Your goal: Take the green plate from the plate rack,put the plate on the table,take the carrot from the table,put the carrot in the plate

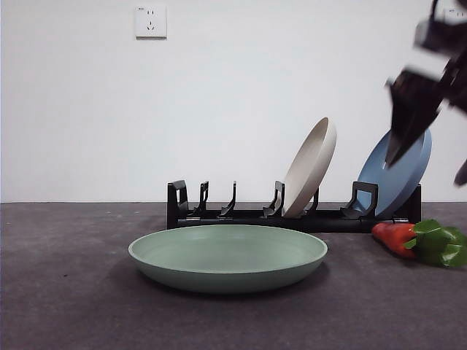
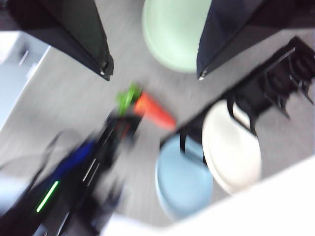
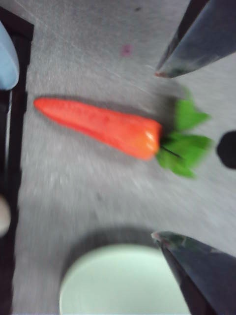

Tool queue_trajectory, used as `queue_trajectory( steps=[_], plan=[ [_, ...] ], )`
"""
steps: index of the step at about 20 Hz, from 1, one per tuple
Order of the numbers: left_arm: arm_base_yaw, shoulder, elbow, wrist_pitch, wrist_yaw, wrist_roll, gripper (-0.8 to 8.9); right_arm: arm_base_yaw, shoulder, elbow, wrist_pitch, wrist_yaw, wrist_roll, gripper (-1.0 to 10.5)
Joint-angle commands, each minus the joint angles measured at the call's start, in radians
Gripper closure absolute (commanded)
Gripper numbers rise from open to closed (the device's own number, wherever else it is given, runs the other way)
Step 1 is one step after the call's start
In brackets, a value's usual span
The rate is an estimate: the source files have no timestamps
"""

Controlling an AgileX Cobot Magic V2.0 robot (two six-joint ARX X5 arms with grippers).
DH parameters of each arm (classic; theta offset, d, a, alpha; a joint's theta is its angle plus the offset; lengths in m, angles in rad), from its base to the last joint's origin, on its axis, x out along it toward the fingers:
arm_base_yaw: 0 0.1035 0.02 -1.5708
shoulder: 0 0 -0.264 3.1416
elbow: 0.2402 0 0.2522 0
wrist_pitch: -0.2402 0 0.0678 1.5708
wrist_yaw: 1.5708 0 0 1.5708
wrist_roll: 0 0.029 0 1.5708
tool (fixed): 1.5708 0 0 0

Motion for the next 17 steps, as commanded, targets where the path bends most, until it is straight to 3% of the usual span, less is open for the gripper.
queue_trajectory(
  steps=[1, 6, 9, 13, 17],
  plan=[
    [-0.005, -0.086, -0.004, -0.030, 0.004, -0.037, 5.22, 0.031, 0.097, 0.003, 0.062, 0.061, 0.013, 3.0],
    [-0.005, -0.211, -0.004, -0.134, 0.003, -0.087, 5.22, 0.079, 0.260, 0.003, 0.189, 0.159, 0.040, 3.7],
    [-0.005, -0.221, -0.005, -0.178, 0.003, -0.109, 5.22, 0.082, 0.300, 0.003, 0.204, 0.164, 0.061, 5.2],
    [-0.004, -0.218, -0.005, -0.196, 0.002, -0.109, 5.22, 0.081, 0.303, 0.003, 0.207, 0.163, 0.066, 8.4],
    [-0.004, -0.218, -0.005, -0.202, -0.001, -0.109, 5.22, 0.081, 0.303, 0.003, 0.209, 0.160, 0.066, 9.6]
  ],
)
